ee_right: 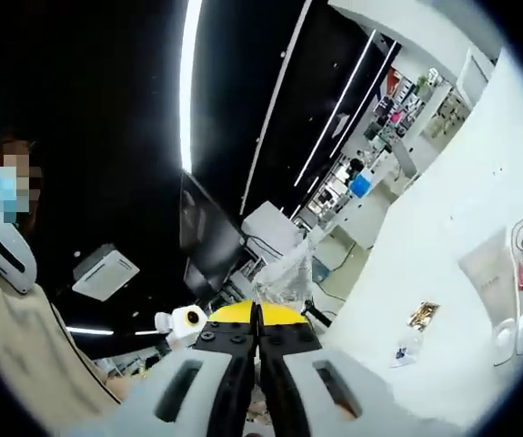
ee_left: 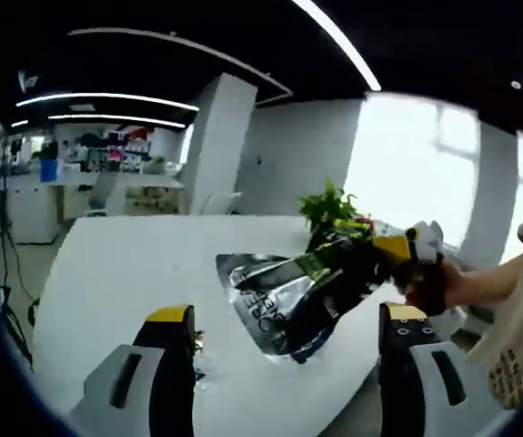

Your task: Arrange the skincare products in the storage area until every visible bottle or jar stands upright without overlapping.

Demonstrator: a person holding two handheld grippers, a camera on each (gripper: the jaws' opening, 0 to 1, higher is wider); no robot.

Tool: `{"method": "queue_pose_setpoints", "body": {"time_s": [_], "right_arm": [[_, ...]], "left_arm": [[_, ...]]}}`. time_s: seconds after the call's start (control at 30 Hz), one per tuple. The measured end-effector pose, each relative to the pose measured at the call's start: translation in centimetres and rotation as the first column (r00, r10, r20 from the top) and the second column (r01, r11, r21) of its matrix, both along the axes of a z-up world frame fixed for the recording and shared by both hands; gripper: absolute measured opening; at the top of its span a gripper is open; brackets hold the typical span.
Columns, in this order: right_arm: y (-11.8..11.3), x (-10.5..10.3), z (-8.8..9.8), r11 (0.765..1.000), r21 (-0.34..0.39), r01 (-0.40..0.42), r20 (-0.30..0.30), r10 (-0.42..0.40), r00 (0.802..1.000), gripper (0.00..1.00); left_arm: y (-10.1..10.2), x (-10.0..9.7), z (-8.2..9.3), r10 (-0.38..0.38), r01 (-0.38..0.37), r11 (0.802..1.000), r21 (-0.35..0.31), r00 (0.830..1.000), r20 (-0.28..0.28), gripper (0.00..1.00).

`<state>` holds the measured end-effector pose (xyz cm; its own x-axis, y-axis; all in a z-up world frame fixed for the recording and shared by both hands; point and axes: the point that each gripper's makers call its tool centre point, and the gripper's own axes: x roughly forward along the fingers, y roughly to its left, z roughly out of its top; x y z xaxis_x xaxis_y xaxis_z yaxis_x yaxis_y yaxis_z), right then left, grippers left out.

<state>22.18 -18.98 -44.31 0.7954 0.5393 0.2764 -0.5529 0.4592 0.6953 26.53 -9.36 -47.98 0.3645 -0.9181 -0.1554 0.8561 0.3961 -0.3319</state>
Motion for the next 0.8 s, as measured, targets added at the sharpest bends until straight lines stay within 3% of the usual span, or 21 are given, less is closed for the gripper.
{"method": "queue_pose_setpoints", "body": {"time_s": [0.07, 0.1, 0.17, 0.3, 0.37, 0.47, 0.5, 0.57, 0.63, 0.7, 0.8], "right_arm": [[0.0, 0.1, 0.3, 1.000, 0.014, 0.010, 0.009, -0.010, 1.000, 0.00], [0.1, 0.1, 0.6, 1.000, 0.019, 0.013, 0.015, -0.014, 1.000, 0.00], [0.2, 0.1, 1.0, 0.999, 0.026, 0.021, 0.028, -0.022, 0.999, 0.00], [0.0, 0.2, 2.7, 0.991, 0.128, 0.044, 0.063, -0.052, 0.997, 0.00], [0.0, 0.0, 3.6, 0.983, 0.176, 0.053, 0.091, -0.070, 0.993, 0.00], [0.4, -0.3, 4.5, 0.973, 0.221, 0.062, 0.120, -0.090, 0.989, 0.00], [0.6, -0.4, 4.6, 0.972, 0.226, 0.065, 0.132, -0.097, 0.986, 0.00], [1.1, -0.5, 4.6, 0.970, 0.235, 0.059, 0.130, -0.091, 0.987, 0.00], [1.7, -0.5, 4.6, 0.971, 0.232, 0.052, 0.134, -0.085, 0.987, 0.00], [2.1, -0.6, 4.4, 0.975, 0.218, 0.052, 0.133, -0.083, 0.988, 0.00], [2.4, -0.7, 4.2, 0.976, 0.212, 0.046, 0.136, -0.076, 0.988, 0.00]], "left_arm": [[-0.3, -0.3, 0.8, 0.010, -0.017, 0.995, -0.100, 0.998, -0.067, 0.85], [-0.5, -0.4, 1.9, 0.015, -0.036, 0.979, -0.199, 0.994, -0.109, 0.86], [-0.8, -0.9, 3.2, 0.008, -0.069, 0.941, -0.331, 0.983, -0.182, 0.91], [-1.4, -1.5, 3.7, 0.008, -0.118, 0.899, -0.422, 0.967, -0.253, 0.97], [-1.7, -1.3, 3.3, 0.016, -0.175, 0.874, -0.453, 0.943, -0.333, 0.97], [-2.0, -0.9, 4.0, -0.015, -0.249, 0.801, -0.545, 0.901, -0.434, 0.95], [-2.1, -0.9, 4.5, -0.037, -0.271, 0.767, -0.582, 0.886, -0.462, 0.92], [-2.5, -1.0, 5.0, -0.060, -0.278, 0.742, -0.610, 0.879, -0.473, 0.81], [-3.1, -1.4, 5.5, -0.068, -0.263, 0.738, -0.622, 0.887, -0.456, 0.76], [-3.7, -1.7, 6.0, -0.089, -0.256, 0.728, -0.636, 0.885, -0.457, 0.67], [-3.8, -2.0, 6.5, -0.108, -0.262, 0.706, -0.658, 0.878, -0.466, 0.45]]}}
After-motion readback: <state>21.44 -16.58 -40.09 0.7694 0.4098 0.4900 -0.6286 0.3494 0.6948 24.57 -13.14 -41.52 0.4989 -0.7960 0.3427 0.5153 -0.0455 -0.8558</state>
